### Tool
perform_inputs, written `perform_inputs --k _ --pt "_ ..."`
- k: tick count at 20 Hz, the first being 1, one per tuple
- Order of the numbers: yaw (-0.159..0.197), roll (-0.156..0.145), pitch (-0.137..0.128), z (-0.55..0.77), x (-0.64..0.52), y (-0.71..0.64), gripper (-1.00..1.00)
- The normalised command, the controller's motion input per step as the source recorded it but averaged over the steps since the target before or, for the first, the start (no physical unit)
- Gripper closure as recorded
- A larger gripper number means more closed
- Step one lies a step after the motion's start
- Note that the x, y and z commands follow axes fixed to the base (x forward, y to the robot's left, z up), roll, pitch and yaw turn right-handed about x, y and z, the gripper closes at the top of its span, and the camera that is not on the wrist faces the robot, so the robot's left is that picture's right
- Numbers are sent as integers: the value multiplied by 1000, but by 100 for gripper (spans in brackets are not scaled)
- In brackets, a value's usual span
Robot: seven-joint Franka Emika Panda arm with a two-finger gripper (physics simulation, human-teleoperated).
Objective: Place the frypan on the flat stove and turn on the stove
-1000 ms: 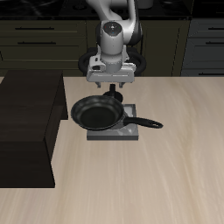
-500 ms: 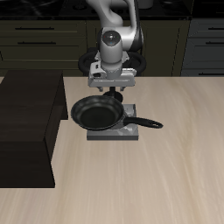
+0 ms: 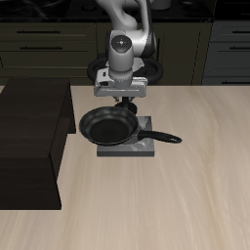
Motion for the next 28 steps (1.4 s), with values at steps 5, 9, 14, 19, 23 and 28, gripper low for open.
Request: perform_inputs --k 5,9,14,19,23,28 --pt "28 -40 -23 97 52 -247 100" --pt "21 -38 -27 121 31 -152 100" --pt "41 -21 -40 199 49 -109 100" --pt "48 -5 -22 112 4 -58 100" --pt "70 -32 -29 191 128 -148 100" --pt "34 -34 -24 169 78 -156 100"
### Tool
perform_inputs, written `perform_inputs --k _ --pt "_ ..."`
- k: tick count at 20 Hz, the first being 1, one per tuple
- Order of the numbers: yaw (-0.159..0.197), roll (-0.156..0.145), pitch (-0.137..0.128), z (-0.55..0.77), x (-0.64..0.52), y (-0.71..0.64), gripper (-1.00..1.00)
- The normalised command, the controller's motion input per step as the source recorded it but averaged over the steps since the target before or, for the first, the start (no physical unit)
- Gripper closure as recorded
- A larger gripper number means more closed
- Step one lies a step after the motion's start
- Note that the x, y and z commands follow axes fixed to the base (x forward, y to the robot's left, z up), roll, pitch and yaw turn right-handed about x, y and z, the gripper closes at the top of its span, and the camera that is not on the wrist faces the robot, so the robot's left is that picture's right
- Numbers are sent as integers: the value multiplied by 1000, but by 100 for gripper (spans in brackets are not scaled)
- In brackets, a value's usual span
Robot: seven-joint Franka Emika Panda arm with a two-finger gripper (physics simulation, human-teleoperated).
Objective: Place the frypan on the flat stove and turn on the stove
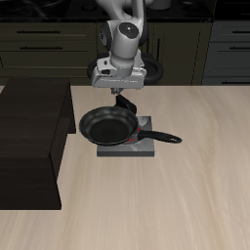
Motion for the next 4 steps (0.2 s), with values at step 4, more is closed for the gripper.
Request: perform_inputs --k 4 --pt "54 -44 -28 219 175 -222 100"
